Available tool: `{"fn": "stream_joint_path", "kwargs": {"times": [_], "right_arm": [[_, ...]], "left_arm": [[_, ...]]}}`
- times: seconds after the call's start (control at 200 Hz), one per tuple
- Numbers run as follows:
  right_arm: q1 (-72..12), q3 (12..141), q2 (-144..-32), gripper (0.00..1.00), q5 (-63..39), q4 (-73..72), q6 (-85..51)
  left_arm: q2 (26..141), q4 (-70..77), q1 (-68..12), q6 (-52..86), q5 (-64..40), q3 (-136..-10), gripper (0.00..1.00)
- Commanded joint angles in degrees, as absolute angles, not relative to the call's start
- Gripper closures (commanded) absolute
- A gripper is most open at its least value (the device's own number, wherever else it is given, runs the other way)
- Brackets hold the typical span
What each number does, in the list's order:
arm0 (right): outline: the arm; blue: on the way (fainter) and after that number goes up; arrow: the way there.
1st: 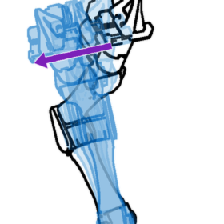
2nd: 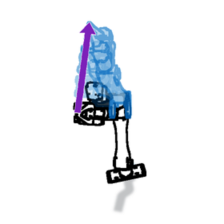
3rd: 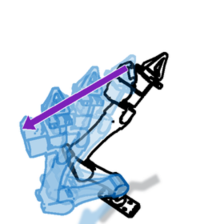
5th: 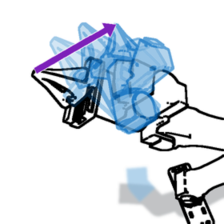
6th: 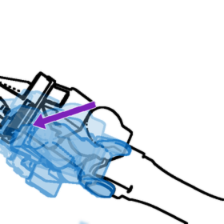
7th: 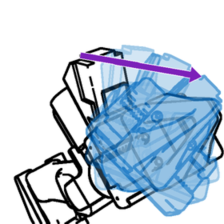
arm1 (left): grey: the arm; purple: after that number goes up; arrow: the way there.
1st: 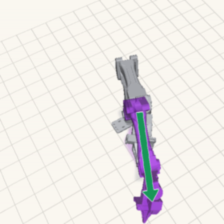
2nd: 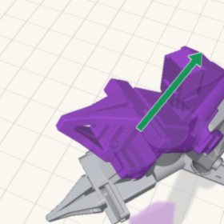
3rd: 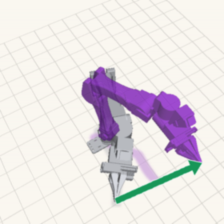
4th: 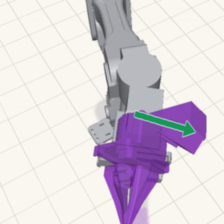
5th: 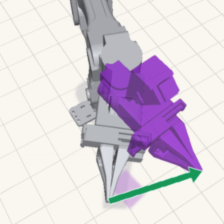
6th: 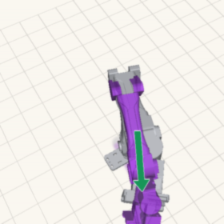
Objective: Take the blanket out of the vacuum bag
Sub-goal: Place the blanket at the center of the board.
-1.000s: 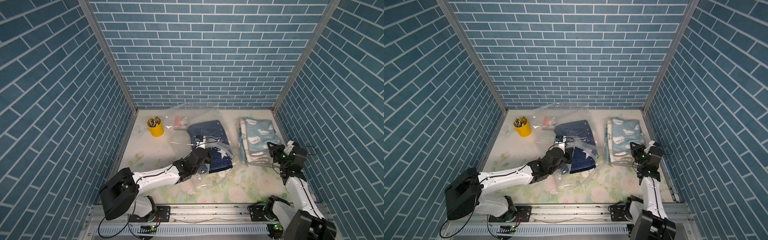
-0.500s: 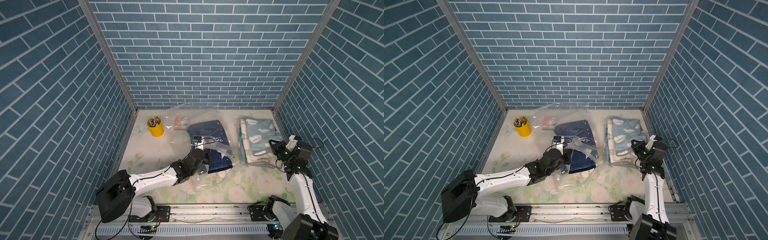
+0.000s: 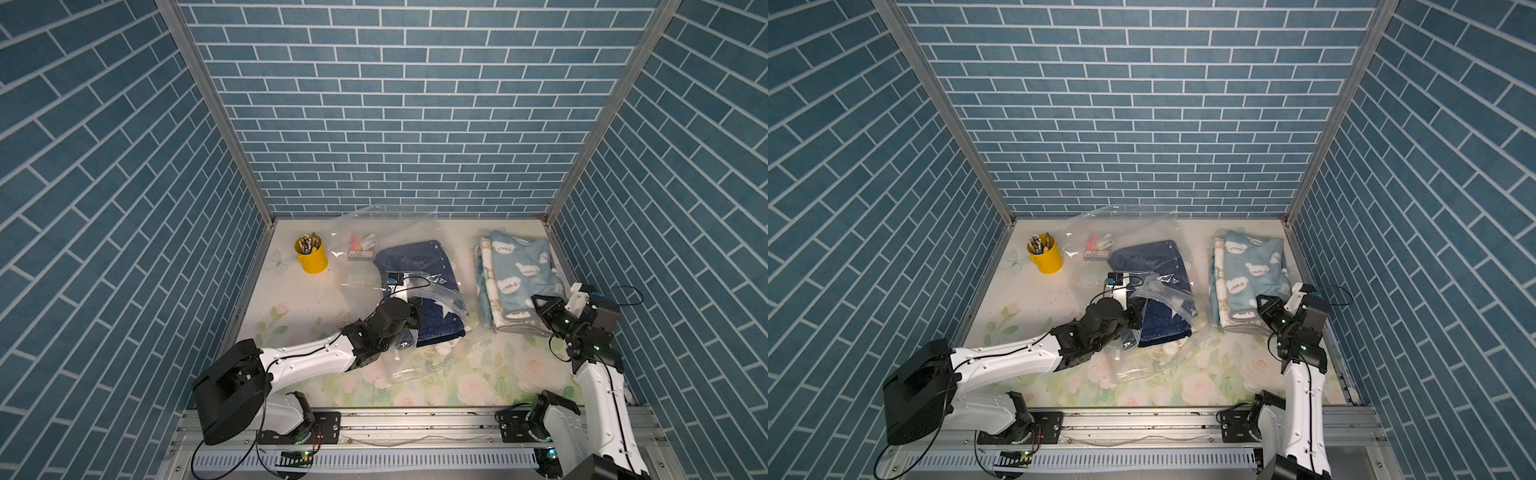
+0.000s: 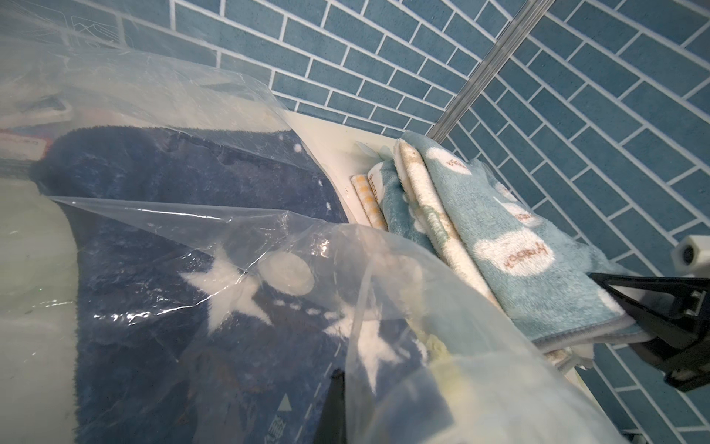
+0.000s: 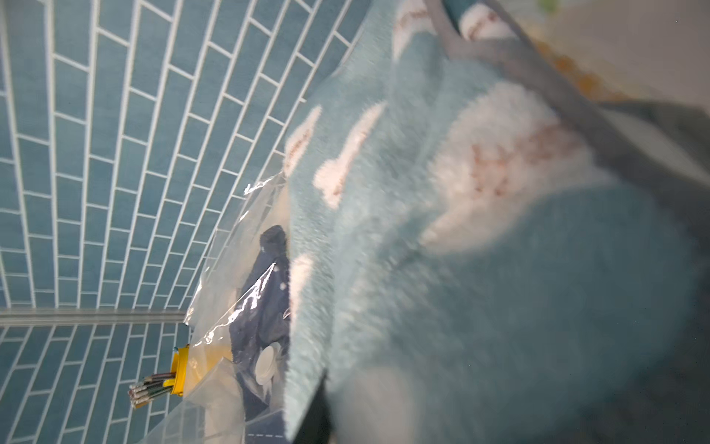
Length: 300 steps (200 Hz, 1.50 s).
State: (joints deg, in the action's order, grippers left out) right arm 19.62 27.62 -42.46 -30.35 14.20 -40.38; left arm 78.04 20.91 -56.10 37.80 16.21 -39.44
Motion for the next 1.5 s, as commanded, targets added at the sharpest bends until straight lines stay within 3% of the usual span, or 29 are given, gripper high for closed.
{"fn": "stream_joint_path", "kwargs": {"times": [0.0, 0.06, 0.155, 0.4, 0.695, 0.95, 1.1, 1.205, 1.29, 1.39, 1.495], "right_arm": [[20.12, 27.47, -40.4, 0.46, -24.08, 19.46, -35.62], [20.13, 28.84, -39.72, 0.37, -23.1, 21.14, -34.61], [19.97, 31.99, -37.25, 0.34, -23.35, 24.32, -33.24], [19.34, 34.47, -30.62, 0.32, -27.83, 24.36, -36.24], [15.09, 43.64, -34.13, 0.38, -32.2, 23.57, -33.1], [7.61, 44.65, -37.29, 0.44, -24.0, 22.63, -29.8], [-7.9, 46.07, -51.64, 0.45, -10.17, 21.14, -24.02], [-17.4, 49.68, -60.91, 0.52, 5.29, 22.19, -20.71], [-21.49, 51.47, -65.04, 0.69, 16.11, 23.47, -19.4], [-23.05, 51.46, -67.45, 0.89, 20.13, 23.72, -18.16], [-23.38, 50.49, -69.16, 0.91, 25.44, 24.71, -17.58]], "left_arm": [[77.87, 20.93, -55.66, 36.66, 16.1, -40.33, 1.0], [77.84, 20.71, -55.66, 36.72, 16.28, -40.35, 1.0], [77.71, 20.83, -55.64, 36.79, 16.44, -40.16, 1.0], [78.36, 18.38, -55.46, 35.44, 17.85, -42.31, 1.0], [78.15, 16.54, -54.91, 35.87, 18.24, -43.32, 1.0], [79.16, 15.78, -54.87, 36.18, 18.76, -44.19, 1.0], [79.19, 15.21, -54.82, 36.35, 18.87, -44.25, 1.0], [79.07, 14.43, -54.75, 36.52, 18.82, -44.4, 1.0], [78.63, 14.41, -54.73, 36.74, 18.21, -43.91, 1.0], [78.45, 13.74, -54.76, 36.89, 18.19, -43.54, 1.0], [78.48, 13.55, -54.66, 36.78, 18.13, -43.24, 1.0]]}}
